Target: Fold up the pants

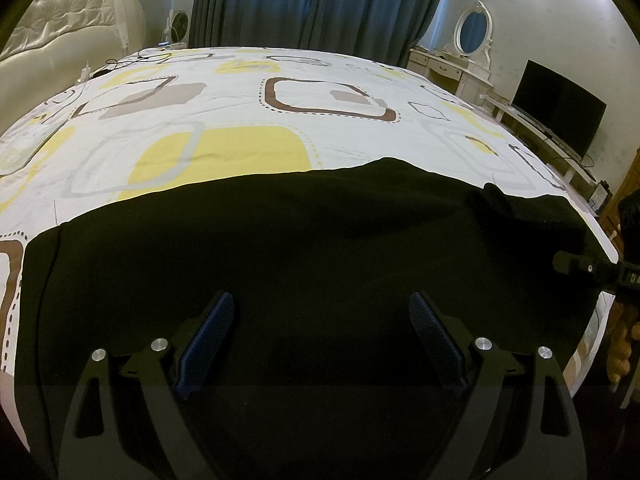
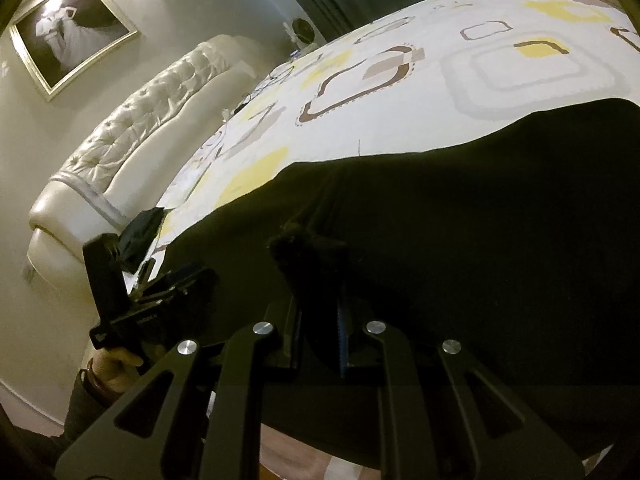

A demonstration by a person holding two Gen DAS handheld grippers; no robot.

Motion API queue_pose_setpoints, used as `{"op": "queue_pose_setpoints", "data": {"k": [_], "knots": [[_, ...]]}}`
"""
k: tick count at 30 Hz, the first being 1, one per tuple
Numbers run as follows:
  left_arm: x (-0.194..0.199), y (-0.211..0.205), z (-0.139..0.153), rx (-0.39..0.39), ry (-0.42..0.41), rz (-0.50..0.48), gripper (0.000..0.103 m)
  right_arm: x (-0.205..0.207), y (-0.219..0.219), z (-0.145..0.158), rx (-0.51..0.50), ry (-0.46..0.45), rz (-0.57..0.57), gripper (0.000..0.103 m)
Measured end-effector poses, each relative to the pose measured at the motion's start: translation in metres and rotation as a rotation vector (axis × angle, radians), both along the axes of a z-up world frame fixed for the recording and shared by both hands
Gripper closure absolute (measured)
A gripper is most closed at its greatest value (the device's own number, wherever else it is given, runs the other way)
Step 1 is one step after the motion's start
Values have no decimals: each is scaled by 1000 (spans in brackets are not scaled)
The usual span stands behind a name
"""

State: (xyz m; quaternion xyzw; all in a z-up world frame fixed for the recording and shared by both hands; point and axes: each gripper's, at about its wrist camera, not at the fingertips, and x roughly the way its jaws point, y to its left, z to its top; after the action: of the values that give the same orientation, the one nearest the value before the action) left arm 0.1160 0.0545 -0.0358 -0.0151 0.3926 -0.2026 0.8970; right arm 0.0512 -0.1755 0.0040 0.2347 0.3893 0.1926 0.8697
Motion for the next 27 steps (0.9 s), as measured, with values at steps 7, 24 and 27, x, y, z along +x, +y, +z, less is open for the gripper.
{"op": "queue_pose_setpoints", "data": {"k": [7,24,27], "knots": [[0,0,0,0,0,0,14,-1,7,-3,-40,1,11,90],[0,0,0,0,0,0,14,-4,25,-2,-150,-20,30,86],[0,0,0,0,0,0,14,-4,28,-1,-158,-20,35,83]]}}
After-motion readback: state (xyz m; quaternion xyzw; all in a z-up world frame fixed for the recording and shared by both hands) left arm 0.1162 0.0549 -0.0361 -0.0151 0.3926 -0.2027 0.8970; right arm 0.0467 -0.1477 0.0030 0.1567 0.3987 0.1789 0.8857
